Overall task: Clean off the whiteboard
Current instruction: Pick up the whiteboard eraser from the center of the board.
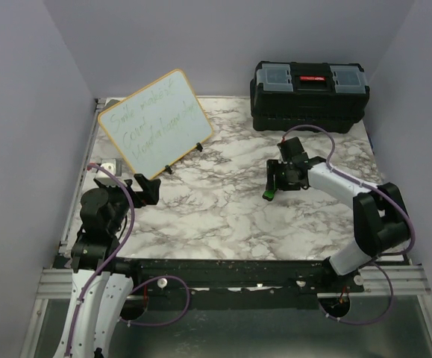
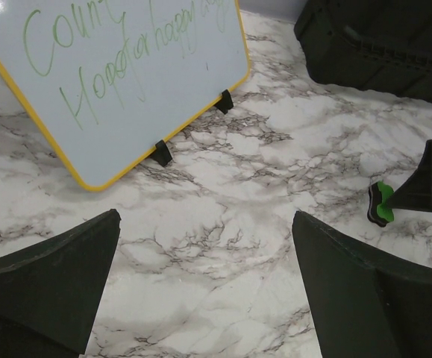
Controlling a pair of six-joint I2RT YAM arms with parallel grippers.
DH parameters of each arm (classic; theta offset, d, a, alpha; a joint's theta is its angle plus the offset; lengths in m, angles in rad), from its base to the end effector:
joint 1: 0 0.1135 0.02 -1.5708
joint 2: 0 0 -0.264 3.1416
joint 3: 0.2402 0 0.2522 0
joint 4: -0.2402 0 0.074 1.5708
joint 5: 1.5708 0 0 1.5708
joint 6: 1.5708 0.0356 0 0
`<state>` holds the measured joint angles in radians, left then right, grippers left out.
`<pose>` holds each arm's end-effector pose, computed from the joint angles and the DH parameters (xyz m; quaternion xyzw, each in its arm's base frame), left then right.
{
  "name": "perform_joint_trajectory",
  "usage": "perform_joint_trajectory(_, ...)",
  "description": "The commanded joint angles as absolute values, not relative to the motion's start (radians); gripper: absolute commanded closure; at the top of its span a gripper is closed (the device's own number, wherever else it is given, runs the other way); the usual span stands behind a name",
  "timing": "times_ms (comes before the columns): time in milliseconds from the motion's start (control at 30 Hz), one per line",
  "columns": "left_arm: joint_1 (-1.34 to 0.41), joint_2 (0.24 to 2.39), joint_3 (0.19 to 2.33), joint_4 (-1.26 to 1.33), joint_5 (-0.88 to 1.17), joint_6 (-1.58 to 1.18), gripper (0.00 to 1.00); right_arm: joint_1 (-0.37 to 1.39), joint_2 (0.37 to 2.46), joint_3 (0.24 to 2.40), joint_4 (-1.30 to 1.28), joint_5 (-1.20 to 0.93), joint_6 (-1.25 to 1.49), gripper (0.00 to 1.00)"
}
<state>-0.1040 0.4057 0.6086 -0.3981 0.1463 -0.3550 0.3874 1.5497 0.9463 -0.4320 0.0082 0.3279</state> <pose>0.1113 -0.0168 0.3046 -0.0504 0.7703 -0.1990 0.6037 0.2835 0.1154 0.1936 -0.0276 0.9640 0.0889 0.2492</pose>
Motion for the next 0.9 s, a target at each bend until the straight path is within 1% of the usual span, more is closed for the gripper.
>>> perform_joint_trajectory(0, -0.097, 0.396, 0.604, -0.379, 0.134, -0.345, 0.01, 0.396, 1.623, 1.001, -0.433, 0.04, 0.356, 0.34)
perform_joint_trajectory(67, -0.097, 0.401, 0.603, -0.374, 0.135, -0.341, 0.01, 0.397, 1.635, 1.005, -0.427, 0.044, 0.359, 0.35)
perform_joint_trajectory(133, -0.097, 0.408, 0.605, -0.373, 0.136, -0.338, 0.01, 0.402, 1.649, 1.009, -0.423, 0.042, 0.361, 0.38)
perform_joint_trajectory(333, -0.097, 0.408, 0.606, -0.371, 0.141, -0.334, 0.01, 0.408, 1.688, 1.024, -0.425, 0.049, 0.363, 0.39)
perform_joint_trajectory(400, -0.097, 0.408, 0.604, -0.368, 0.144, -0.334, 0.01, 0.408, 1.694, 1.022, -0.421, 0.049, 0.361, 0.42)
perform_joint_trajectory(467, -0.097, 0.412, 0.606, -0.367, 0.148, -0.333, 0.01, 0.409, 1.699, 1.023, -0.419, 0.049, 0.359, 0.42)
perform_joint_trajectory(600, -0.097, 0.411, 0.605, -0.366, 0.15, -0.333, 0.01, 0.409, 1.712, 1.026, -0.405, 0.046, 0.346, 0.49)
perform_joint_trajectory(700, -0.097, 0.408, 0.605, -0.368, 0.15, -0.333, 0.01, 0.409, 1.711, 1.023, -0.397, 0.044, 0.324, 0.57)
perform_joint_trajectory(733, -0.097, 0.409, 0.604, -0.367, 0.152, -0.333, 0.01, 0.409, 1.709, 1.021, -0.395, 0.043, 0.318, 0.58)
perform_joint_trajectory(833, -0.097, 0.409, 0.605, -0.365, 0.153, -0.333, 0.01, 0.409, 1.703, 1.017, -0.394, 0.044, 0.306, 0.57)
perform_joint_trajectory(867, -0.097, 0.409, 0.605, -0.365, 0.155, -0.333, 0.01, 0.408, 1.698, 1.014, -0.394, 0.043, 0.302, 0.56)
